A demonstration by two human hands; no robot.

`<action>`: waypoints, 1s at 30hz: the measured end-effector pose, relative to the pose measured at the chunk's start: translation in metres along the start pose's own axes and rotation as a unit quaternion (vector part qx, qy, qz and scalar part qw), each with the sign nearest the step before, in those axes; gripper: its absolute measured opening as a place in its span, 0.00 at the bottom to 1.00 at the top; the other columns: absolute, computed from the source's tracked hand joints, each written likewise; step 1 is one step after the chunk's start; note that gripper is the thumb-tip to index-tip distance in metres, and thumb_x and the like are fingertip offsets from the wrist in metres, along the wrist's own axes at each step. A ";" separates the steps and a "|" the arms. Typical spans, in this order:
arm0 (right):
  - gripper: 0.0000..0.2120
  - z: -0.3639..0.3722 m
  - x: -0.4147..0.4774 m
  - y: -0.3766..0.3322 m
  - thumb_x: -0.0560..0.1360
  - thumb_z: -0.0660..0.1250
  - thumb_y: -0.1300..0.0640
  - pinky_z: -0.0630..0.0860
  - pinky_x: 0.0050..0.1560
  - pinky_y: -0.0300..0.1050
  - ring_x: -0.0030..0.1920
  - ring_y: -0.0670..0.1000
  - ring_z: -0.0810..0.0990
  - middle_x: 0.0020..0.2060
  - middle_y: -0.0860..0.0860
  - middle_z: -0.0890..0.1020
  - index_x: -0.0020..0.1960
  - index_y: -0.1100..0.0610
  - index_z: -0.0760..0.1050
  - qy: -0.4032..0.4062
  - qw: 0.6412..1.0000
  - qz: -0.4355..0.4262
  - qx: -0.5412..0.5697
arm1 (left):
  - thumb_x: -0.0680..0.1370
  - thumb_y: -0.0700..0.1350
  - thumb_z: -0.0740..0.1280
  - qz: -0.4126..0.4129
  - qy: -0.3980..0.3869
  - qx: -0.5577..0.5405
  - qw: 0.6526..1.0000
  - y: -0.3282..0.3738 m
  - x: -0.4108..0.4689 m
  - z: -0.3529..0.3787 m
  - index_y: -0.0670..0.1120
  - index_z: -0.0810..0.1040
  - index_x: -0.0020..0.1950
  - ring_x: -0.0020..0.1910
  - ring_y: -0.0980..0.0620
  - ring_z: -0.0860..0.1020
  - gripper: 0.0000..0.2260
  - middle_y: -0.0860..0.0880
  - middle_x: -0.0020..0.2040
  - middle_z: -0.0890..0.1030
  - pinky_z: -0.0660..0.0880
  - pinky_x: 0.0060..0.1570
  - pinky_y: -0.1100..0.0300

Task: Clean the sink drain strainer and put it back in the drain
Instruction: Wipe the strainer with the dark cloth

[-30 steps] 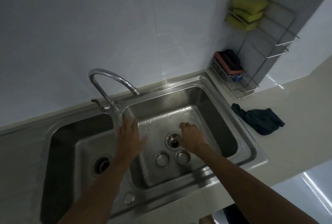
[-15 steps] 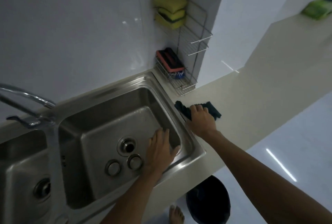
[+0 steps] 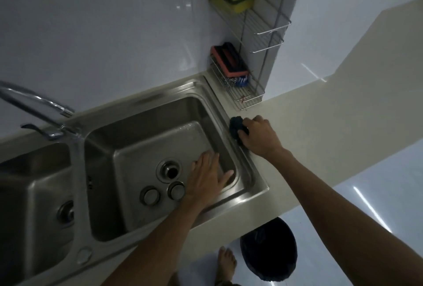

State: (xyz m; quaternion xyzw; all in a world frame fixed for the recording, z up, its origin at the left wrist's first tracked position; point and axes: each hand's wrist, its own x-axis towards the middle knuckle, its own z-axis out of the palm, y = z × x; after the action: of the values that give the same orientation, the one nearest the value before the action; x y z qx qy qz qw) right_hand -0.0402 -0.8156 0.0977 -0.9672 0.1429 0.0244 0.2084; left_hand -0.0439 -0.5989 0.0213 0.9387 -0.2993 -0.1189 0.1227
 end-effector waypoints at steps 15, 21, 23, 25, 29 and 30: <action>0.07 0.147 0.030 -0.177 0.83 0.61 0.50 0.72 0.35 0.32 0.43 0.43 0.78 0.44 0.48 0.79 0.53 0.54 0.72 -0.163 0.950 0.039 0.265 | 0.74 0.56 0.76 -0.252 -0.194 -0.049 0.947 -0.251 -0.070 0.031 0.51 0.53 0.83 0.77 0.37 0.63 0.46 0.41 0.80 0.58 0.65 0.75 0.46; 0.05 0.169 0.019 -0.179 0.83 0.63 0.54 0.84 0.36 0.45 0.48 0.50 0.82 0.48 0.52 0.79 0.52 0.56 0.72 -0.171 0.909 0.122 0.360 | 0.73 0.55 0.76 -0.224 -0.183 -0.157 0.944 -0.254 -0.054 0.059 0.53 0.63 0.80 0.71 0.42 0.71 0.38 0.46 0.75 0.69 0.71 0.69 0.43; 0.06 0.166 0.020 -0.180 0.83 0.63 0.54 0.85 0.40 0.50 0.50 0.52 0.82 0.50 0.54 0.79 0.53 0.57 0.72 -0.169 0.908 0.128 0.361 | 0.73 0.59 0.73 -0.281 -0.108 -0.284 0.911 -0.250 -0.049 0.050 0.54 0.77 0.66 0.61 0.45 0.79 0.24 0.48 0.63 0.80 0.76 0.64 0.43; 0.06 0.158 0.021 -0.185 0.82 0.63 0.54 0.86 0.41 0.52 0.51 0.53 0.82 0.51 0.55 0.79 0.52 0.56 0.73 -0.157 0.909 0.125 0.366 | 0.75 0.62 0.68 -0.389 -0.026 -0.494 0.777 -0.246 -0.039 0.025 0.51 0.82 0.54 0.50 0.45 0.82 0.17 0.47 0.52 0.84 0.80 0.59 0.43; 0.06 0.140 0.020 -0.205 0.83 0.62 0.52 0.83 0.44 0.46 0.48 0.50 0.82 0.47 0.51 0.80 0.50 0.54 0.72 -0.135 0.925 0.087 0.345 | 0.76 0.54 0.68 -0.418 0.034 -0.783 0.458 -0.255 -0.018 -0.034 0.41 0.79 0.60 0.42 0.46 0.83 0.19 0.40 0.51 0.82 0.80 0.38 0.58; 0.06 0.138 0.018 -0.212 0.83 0.62 0.52 0.79 0.42 0.40 0.45 0.49 0.81 0.45 0.50 0.80 0.50 0.54 0.71 -0.126 0.935 0.067 0.324 | 0.74 0.53 0.70 -0.406 0.037 -0.803 0.435 -0.251 -0.014 -0.049 0.41 0.79 0.60 0.40 0.47 0.84 0.20 0.41 0.48 0.83 0.79 0.35 0.60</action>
State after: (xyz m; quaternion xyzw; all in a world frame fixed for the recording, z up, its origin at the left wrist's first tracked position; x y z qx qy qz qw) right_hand 0.0390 -0.5788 0.0542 -0.8244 0.1799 0.1126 0.5247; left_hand 0.0931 -0.3838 -0.0064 0.4360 0.3505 -0.3071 0.7699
